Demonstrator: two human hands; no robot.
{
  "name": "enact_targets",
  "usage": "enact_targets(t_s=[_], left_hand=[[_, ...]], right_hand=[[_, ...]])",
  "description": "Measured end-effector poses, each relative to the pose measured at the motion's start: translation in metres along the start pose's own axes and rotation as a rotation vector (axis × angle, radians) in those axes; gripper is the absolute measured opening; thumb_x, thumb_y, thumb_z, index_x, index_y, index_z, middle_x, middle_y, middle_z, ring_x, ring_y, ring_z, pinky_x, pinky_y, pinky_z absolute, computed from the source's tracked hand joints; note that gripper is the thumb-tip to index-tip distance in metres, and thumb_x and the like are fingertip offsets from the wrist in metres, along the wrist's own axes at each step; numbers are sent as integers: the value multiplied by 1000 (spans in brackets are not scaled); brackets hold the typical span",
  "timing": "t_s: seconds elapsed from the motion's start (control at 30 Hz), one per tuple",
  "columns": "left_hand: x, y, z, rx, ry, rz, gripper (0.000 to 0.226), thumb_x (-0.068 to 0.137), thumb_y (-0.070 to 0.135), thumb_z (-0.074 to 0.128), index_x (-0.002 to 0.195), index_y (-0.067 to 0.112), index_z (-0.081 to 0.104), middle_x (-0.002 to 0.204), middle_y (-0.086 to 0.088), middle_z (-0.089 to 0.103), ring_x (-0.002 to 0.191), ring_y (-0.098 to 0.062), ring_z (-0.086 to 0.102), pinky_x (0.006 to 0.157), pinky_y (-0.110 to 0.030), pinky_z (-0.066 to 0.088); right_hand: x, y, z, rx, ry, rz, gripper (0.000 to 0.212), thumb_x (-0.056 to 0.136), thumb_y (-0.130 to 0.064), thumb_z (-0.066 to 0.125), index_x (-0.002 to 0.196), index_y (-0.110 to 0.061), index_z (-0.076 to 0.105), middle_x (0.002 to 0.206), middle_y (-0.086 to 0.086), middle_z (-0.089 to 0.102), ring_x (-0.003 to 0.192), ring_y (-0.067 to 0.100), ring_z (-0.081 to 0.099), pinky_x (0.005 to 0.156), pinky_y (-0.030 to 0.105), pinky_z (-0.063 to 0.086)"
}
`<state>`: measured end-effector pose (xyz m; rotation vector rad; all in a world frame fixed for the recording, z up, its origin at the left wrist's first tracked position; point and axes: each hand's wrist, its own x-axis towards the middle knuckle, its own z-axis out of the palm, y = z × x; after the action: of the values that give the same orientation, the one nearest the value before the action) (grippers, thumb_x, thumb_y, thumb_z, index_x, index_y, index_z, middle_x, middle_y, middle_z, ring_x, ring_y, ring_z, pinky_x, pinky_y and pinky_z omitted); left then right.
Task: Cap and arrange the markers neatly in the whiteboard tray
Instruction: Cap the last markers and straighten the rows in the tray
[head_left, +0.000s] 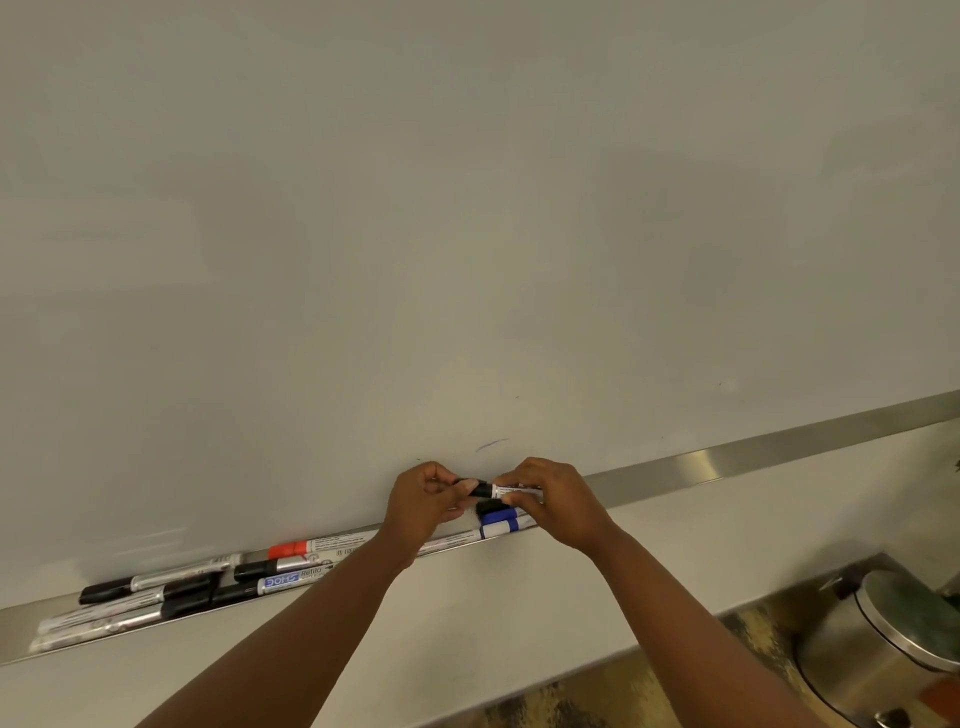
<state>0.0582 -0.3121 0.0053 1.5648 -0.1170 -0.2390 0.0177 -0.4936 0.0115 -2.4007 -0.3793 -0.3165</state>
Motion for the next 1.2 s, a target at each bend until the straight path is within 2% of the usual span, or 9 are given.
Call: enact_targets(t_s=[0.13,0.2,0.3,0.43,0.6,0.73,0.97,1.07,1.2], left_hand=[[-4,-8,-16,377,191,176,6,75,16,72,76,12,68,67,5,66,54,8,60,58,-4,45],[-12,-10,-29,475,281,272,12,79,17,69,85,7,71,76,2,68,65,5,61,63,-1,42],[-25,-12,-49,552,335,355,12,84,13,61,87,5,70,82,-7,72,76,-16,64,69,-17,47],[-39,-17,-78,584,406,336,13,87,10,56,86,8,69,74,-3,69,75,-20,66,70,-36,56],[-57,-21,-118,651,538,354,14,87,10,56,81,7,68,69,-4,65,65,-19,58,63,-34,51],[-67,-28,-154,762,654,365,17,86,13,57,80,4,69,76,-14,71,74,-26,58,67,-31,41],[-86,-39,-222,837,949,236,19,85,15,52,79,4,67,78,-16,70,77,-38,59,70,-44,44],[-95,-41,-247,821,1050,137,10,83,3,56,85,4,66,88,-19,70,84,-40,59,75,-46,41],[-104,-46,-269,850,1006,15,14,85,5,53,96,2,63,96,-22,68,88,-42,60,80,-48,43]], right_hand=[[4,-3,15,-40,34,57,22,84,-16,62,106,-17,64,98,7,69,87,18,61,76,26,48],[8,-7,22,-71,49,44,16,82,-18,63,98,-18,66,89,5,70,81,20,61,70,32,46],[18,-17,39,-240,69,-72,12,77,-28,59,83,-22,68,71,3,69,74,21,58,66,30,35],[23,-28,70,-373,65,-79,10,76,-26,58,74,-26,68,66,-4,69,72,21,59,68,32,32],[21,-21,90,-445,104,13,13,69,-26,55,71,-27,68,70,-6,70,68,18,64,69,33,31],[22,-22,98,-489,153,34,11,65,-27,57,68,-28,68,69,-7,68,68,21,63,67,30,25],[31,-65,126,-368,282,-44,9,70,-15,61,72,-17,69,72,2,70,69,24,63,61,34,47],[39,-97,150,-258,289,-90,17,78,-19,51,76,-19,68,73,-1,69,77,16,55,68,30,37],[42,-147,187,-190,142,-190,22,76,-28,45,75,-24,67,70,-6,68,78,9,43,66,23,27]])
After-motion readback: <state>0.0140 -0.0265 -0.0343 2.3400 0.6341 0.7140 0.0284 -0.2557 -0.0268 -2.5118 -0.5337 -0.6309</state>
